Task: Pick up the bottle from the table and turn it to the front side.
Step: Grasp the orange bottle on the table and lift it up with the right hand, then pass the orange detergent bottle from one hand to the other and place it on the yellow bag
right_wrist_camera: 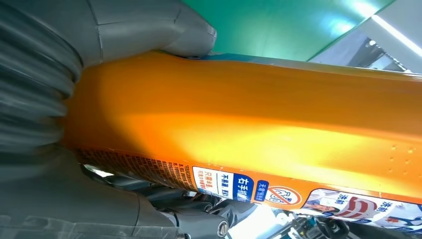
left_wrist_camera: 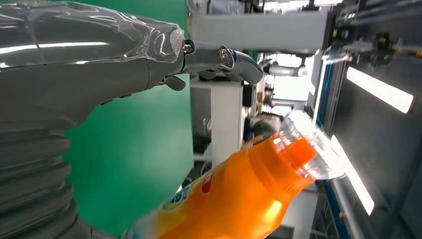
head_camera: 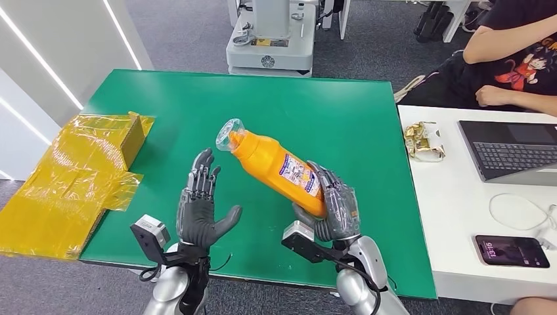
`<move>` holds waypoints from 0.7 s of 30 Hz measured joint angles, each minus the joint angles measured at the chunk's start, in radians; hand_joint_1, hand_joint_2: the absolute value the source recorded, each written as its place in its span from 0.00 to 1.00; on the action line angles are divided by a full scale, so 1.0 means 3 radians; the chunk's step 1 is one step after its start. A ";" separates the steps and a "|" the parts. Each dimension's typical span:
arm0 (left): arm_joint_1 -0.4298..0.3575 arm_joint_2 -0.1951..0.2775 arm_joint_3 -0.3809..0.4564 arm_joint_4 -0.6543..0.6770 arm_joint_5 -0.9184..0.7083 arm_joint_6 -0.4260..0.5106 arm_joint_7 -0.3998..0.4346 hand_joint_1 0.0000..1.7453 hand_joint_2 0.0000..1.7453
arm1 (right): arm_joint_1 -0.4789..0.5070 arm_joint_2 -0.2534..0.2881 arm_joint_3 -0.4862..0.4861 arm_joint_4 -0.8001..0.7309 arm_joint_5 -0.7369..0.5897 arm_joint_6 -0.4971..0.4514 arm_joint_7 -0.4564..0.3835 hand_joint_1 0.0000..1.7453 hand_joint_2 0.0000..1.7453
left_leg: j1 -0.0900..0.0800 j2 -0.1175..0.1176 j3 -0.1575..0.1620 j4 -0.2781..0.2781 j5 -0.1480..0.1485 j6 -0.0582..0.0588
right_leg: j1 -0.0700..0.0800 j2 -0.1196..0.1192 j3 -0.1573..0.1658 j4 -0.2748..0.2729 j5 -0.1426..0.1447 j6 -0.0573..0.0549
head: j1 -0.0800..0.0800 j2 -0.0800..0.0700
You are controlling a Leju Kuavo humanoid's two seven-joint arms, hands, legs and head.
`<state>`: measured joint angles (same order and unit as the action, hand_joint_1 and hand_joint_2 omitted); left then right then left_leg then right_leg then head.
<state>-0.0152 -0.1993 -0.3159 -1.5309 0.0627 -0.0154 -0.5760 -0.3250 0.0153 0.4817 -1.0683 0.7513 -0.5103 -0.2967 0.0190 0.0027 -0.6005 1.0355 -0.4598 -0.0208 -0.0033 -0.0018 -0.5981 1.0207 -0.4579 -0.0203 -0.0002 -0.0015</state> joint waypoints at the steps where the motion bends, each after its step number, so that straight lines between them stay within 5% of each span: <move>1: -0.0020 0.0002 -0.0022 0.0010 0.0000 -0.0050 0.0025 0.00 1.00 | 0.0002 0.0000 0.0003 -0.0001 -0.0012 -0.0003 -0.0019 1.00 1.00 | 0.0000 0.0000 0.0000 0.0000 0.0000 0.0000 | 0.0000 0.0000 0.0000 0.0000 0.0000 0.0000 | 0.0000 0.0000; 21: -0.0133 0.0054 -0.0093 0.0124 -0.0073 -0.0182 0.0065 0.00 1.00 | -0.0017 0.0061 0.0140 0.0012 0.0143 0.0327 0.0026 1.00 1.00 | 0.0000 0.0000 -0.0001 0.0000 0.0000 0.0000 | 0.0000 0.0000 0.0000 0.0001 0.0000 0.0000 | 0.0000 0.0000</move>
<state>-0.0550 -0.1830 -0.3437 -1.4939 0.0407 -0.0699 -0.5565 -0.3302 0.0336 0.5238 -1.0648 0.7941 -0.4122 -0.2890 0.0190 0.0027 -0.6007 1.0354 -0.4598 -0.0208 -0.0033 -0.0018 -0.5981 1.0209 -0.4579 -0.0203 -0.0003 -0.0015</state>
